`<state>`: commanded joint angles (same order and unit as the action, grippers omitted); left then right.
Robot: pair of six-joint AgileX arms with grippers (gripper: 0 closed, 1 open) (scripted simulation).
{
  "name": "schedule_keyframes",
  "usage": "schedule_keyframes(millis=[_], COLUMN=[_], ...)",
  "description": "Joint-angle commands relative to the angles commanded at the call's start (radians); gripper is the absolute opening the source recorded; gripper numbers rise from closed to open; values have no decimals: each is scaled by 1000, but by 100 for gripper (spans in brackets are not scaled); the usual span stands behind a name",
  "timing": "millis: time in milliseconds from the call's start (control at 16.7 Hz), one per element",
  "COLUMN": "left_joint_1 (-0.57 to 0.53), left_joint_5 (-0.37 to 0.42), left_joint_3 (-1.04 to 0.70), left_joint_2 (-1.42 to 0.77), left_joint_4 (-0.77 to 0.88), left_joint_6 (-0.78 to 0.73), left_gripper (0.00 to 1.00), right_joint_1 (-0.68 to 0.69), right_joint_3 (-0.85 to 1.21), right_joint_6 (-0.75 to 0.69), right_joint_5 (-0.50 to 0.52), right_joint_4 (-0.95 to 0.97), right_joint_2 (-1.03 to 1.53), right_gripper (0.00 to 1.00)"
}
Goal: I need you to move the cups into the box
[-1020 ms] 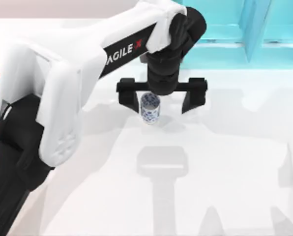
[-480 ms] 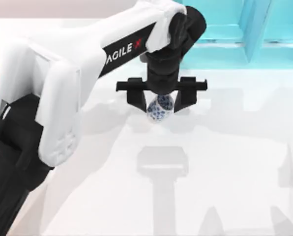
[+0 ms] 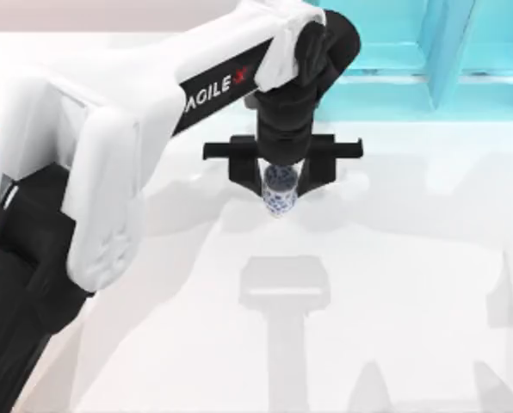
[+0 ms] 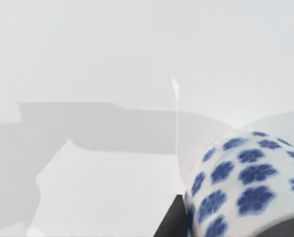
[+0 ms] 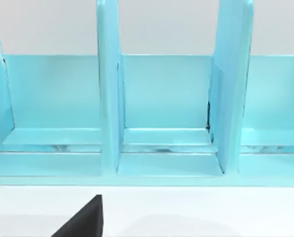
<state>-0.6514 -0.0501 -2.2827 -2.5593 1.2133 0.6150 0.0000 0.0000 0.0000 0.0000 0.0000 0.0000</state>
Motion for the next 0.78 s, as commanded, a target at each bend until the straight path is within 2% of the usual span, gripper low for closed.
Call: schedule_keyframes(millis=[480, 780], left_joint_1=[0, 99], left_joint_5=[0, 5], left_joint_3=[1, 59], left_joint_2=[2, 163], left_joint_4=[3, 87], left_joint_6=[-4, -95], left_gripper=[0, 0], right_joint_1=[0, 0], right_joint_3=[0, 0], right_joint_6=[0, 0], right_joint_5=[0, 0], right_joint_4=[0, 0], right_joint_2=[0, 0], right_gripper=[100, 100])
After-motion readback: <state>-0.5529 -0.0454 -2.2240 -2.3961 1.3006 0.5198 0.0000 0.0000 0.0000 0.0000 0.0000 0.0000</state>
